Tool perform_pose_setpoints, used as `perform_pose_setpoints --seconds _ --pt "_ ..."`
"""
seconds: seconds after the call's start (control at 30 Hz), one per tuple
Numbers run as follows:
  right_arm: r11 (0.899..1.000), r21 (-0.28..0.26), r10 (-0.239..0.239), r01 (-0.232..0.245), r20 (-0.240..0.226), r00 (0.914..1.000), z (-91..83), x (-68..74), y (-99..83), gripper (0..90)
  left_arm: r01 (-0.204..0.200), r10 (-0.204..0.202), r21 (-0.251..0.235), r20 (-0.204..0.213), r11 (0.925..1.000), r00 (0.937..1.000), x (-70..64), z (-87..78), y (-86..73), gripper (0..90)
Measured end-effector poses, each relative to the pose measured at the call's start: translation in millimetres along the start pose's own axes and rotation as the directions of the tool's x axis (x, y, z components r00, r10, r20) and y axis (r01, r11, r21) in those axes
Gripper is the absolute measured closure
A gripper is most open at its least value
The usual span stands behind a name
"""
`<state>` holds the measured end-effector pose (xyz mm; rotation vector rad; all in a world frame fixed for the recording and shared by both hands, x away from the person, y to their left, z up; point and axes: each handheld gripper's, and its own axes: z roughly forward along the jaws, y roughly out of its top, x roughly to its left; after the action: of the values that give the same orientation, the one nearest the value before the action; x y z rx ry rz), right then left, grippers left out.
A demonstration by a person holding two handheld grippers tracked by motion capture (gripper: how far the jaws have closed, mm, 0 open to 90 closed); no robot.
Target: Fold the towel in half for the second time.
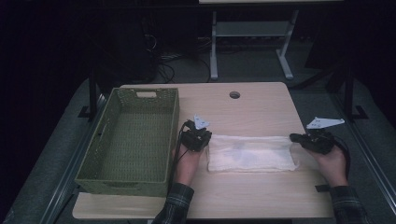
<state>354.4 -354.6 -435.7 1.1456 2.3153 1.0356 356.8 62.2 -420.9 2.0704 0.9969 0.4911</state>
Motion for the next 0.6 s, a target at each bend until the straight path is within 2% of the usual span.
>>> perform_pose_setpoints --seconds 0.1,0.33,0.43,0.53,0.6 --pt "1.0 -0.013 -0.002 0.002 -0.009 1.0 -5.2 3.9 -2.6 86.2 0.0 0.0 -0.001 -0.001 1.0 1.0 -2.7 -4.4 -5.0 85.0" --pt "1.0 0.001 -0.019 0.019 -0.025 0.9995 -14.3 15.2 -13.4 86.2 0.007 -0.007 -0.003 -0.001 1.0 1.0 -9.4 -12.7 -15.2 85.2" --pt "1.0 0.003 -0.011 0.011 -0.034 0.9994 -19.0 19.8 -17.5 86.2 0.019 -0.019 -0.001 0.002 0.9998 0.9998 -11.9 -15.5 -20.0 85.3" --pt "0.999 0.007 -0.033 0.033 -0.037 0.9988 -22.1 22.5 -21.3 86.2 0.021 -0.021 0.001 0.0 0.9998 0.9998 -14.8 -19.1 -24.0 85.4" --pt "0.999 0.014 -0.03 0.03 -0.04 0.9988 -23.5 26.0 -23.5 86.2 0.021 -0.021 0.003 -0.001 0.9998 0.9998 -17.1 -21.5 -26.4 85.4"
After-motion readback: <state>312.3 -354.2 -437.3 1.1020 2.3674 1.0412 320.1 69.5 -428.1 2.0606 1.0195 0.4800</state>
